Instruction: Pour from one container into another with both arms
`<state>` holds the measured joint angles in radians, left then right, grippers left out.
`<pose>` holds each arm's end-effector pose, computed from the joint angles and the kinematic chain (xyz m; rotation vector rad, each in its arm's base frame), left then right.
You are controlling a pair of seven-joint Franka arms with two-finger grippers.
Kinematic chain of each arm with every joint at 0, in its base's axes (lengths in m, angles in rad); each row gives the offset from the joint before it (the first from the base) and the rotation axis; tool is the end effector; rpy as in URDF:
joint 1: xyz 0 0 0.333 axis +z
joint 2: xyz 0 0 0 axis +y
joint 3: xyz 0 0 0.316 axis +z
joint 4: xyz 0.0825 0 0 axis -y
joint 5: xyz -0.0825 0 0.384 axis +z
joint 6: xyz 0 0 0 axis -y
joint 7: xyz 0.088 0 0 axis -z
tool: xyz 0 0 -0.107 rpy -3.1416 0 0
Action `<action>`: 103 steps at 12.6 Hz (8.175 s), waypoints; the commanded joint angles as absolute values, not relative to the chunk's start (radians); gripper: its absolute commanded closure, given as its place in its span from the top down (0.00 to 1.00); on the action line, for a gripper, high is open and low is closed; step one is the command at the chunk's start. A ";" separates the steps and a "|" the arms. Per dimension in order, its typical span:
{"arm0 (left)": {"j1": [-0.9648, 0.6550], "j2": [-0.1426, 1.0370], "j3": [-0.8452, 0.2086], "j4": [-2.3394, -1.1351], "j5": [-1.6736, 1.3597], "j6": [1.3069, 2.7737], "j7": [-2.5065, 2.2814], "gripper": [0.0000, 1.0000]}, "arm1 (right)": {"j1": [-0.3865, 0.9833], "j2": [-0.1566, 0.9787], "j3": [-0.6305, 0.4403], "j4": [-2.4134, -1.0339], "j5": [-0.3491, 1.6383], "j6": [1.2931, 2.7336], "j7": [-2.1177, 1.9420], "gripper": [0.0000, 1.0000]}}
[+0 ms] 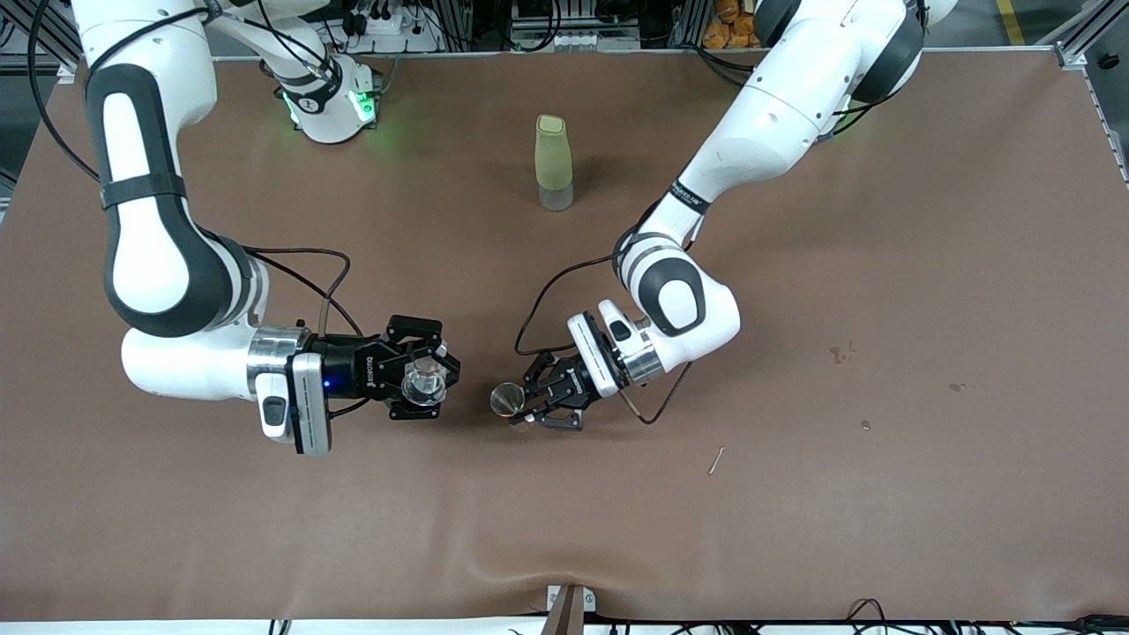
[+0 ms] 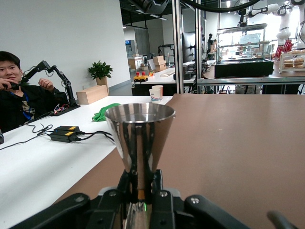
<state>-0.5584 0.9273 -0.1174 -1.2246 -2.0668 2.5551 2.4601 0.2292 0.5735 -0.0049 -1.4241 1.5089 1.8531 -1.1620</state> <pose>0.6329 -0.4565 0.2354 1.6275 -1.1950 1.4344 0.6907 0.2385 0.4179 -1.6524 -0.6554 -0.5641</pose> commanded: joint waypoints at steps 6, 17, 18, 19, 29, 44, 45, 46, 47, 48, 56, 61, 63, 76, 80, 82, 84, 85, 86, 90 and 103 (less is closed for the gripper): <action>-0.549 0.916 -0.104 -1.204 -2.111 2.572 2.516 0.00 | 0.252 0.540 -0.005 -1.448 1.532 1.902 -1.092 0.00; -0.538 0.917 -0.092 -1.178 -2.193 2.572 2.523 0.00 | 0.126 0.537 -0.011 -1.448 1.411 1.767 -1.123 0.00; -0.549 0.917 -0.081 -1.178 -2.207 2.574 2.536 0.00 | 0.132 0.537 -0.011 -1.448 1.410 1.772 -1.115 0.00; -0.557 0.917 -0.078 -1.178 -2.238 2.573 2.563 0.00 | 0.144 0.537 -0.009 -1.447 1.411 1.775 -1.115 0.00; -0.557 0.916 -0.081 -1.187 -2.301 2.571 2.611 0.00 | 0.160 0.549 -0.006 -1.451 1.410 1.727 -1.154 0.00; -0.549 0.914 -0.081 -1.201 -2.299 2.566 2.612 0.00 | 0.213 0.549 -0.009 -1.440 1.410 1.810 -1.080 0.00; -0.551 0.914 -0.081 -1.207 -2.299 2.566 2.612 0.00 | 0.218 0.548 -0.009 -1.437 1.398 1.839 -1.080 0.00; -0.551 0.914 -0.083 -1.209 -2.301 2.565 2.612 0.00 | 0.227 0.549 -0.008 -1.437 1.387 1.871 -1.078 0.00; -0.552 0.914 -0.083 -1.209 -2.301 2.565 2.612 0.00 | 0.242 0.548 -0.009 -1.437 1.387 1.906 -1.072 0.00; -0.554 0.914 -0.083 -1.209 -2.301 2.565 2.611 0.00 | 0.256 0.548 -0.009 -1.437 1.387 1.934 -1.053 0.00; -0.557 0.910 -0.086 -1.209 -2.299 2.565 2.609 0.00 | 0.316 0.549 -0.006 -1.413 1.391 1.944 -0.798 0.00; -0.564 0.916 -0.086 -1.209 -2.299 2.565 2.611 0.00 | 0.366 0.555 -0.006 -1.394 1.394 2.002 -0.730 0.00; -0.577 0.916 -0.086 -1.209 -2.302 2.565 2.609 0.00 | 0.379 0.563 -0.008 -1.379 1.393 2.023 -0.678 0.00; -0.597 0.917 -0.092 -1.215 -2.336 2.566 2.605 0.00 | 0.379 0.626 -0.008 -1.296 1.367 2.029 -0.554 0.00; -0.597 0.916 -0.094 -1.220 -2.335 2.565 2.603 0.00 | 0.391 0.635 -0.005 -1.290 1.370 2.062 -0.479 0.00; -0.597 0.916 -0.092 -1.221 -2.335 2.566 2.603 0.00 | 0.382 0.632 -0.005 -1.292 1.387 2.060 -0.466 0.00; -0.589 0.916 -0.092 -1.226 -2.332 2.565 2.605 0.00 | 0.379 0.632 -0.005 -1.304 1.394 2.052 -0.465 0.00; -0.583 0.916 -0.092 -1.227 -2.330 2.563 2.605 0.00 | 0.380 0.629 -0.005 -1.310 1.394 2.052 -0.465 0.00; -0.581 0.916 -0.092 -1.227 -2.330 2.563 2.602 0.00 | 0.382 0.623 -0.005 -1.321 1.394 2.052 -0.451 0.00; -0.581 0.916 -0.092 -1.227 -2.332 2.563 2.600 0.00 | 0.380 0.617 -0.003 -1.335 1.393 2.042 -0.430 0.00; -0.577 0.916 -0.092 -1.226 -2.333 2.563 2.586 0.00 | 0.377 0.614 -0.003 -1.401 1.468 2.003 -0.348 0.00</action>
